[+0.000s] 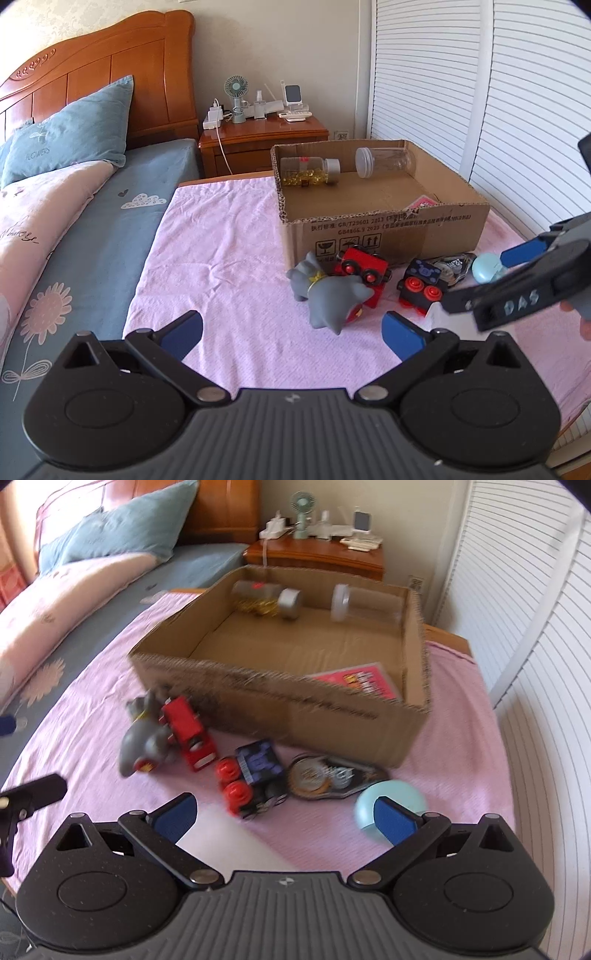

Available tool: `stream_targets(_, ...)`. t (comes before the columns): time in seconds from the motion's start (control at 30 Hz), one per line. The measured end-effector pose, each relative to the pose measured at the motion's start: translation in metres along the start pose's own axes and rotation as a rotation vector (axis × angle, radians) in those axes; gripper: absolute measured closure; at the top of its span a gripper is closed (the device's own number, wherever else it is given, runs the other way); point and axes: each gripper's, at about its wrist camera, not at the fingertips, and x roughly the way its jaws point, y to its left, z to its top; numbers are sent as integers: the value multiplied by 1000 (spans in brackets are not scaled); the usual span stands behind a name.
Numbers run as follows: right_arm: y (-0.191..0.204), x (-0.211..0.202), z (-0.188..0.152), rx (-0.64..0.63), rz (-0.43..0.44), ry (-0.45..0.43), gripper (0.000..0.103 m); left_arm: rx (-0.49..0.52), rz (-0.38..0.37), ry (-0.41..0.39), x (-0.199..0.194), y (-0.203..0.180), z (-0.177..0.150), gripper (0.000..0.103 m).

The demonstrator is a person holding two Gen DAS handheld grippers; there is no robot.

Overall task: Organize rigid objects
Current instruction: 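Move the right gripper toward the white plastic container, then grasp the white plastic container with the right gripper while the left gripper grasps the gray elephant toy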

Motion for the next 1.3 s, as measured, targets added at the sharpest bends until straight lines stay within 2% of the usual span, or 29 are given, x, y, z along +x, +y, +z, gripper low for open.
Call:
stream_targets(0.17, 33, 14, -8, -85, -48, 17, 0, -3, -8, 10, -2, 7, -7, 1)
stream_targets(0.27, 38, 17, -12, -88, -61, 23, 0, -2, -20, 17, -4, 11, -10, 1)
stream_targets(0.5, 23, 6, -32, -67, -67, 41, 0, -1, -31, 3, -4, 14, -14, 1)
stream_targets(0.63, 8, -3, -46, -37, -80, 48, 0, 33, -39, 7, 2, 8, -17, 1)
stream_targets(0.83, -12, -6, -70, 11, -66, 67, 0, 66, -88, 8, 27, 2, -26, 1)
stream_targets(0.97, -19, 0, -80, 36, -27, 74, 0, 56, -120, 50, 48, 2, -30, 1)
stream_targets(1.3, -21, -1, -88, 2, 7, 8, 0, 80, -191, 9, 82, -2, 2, 1)
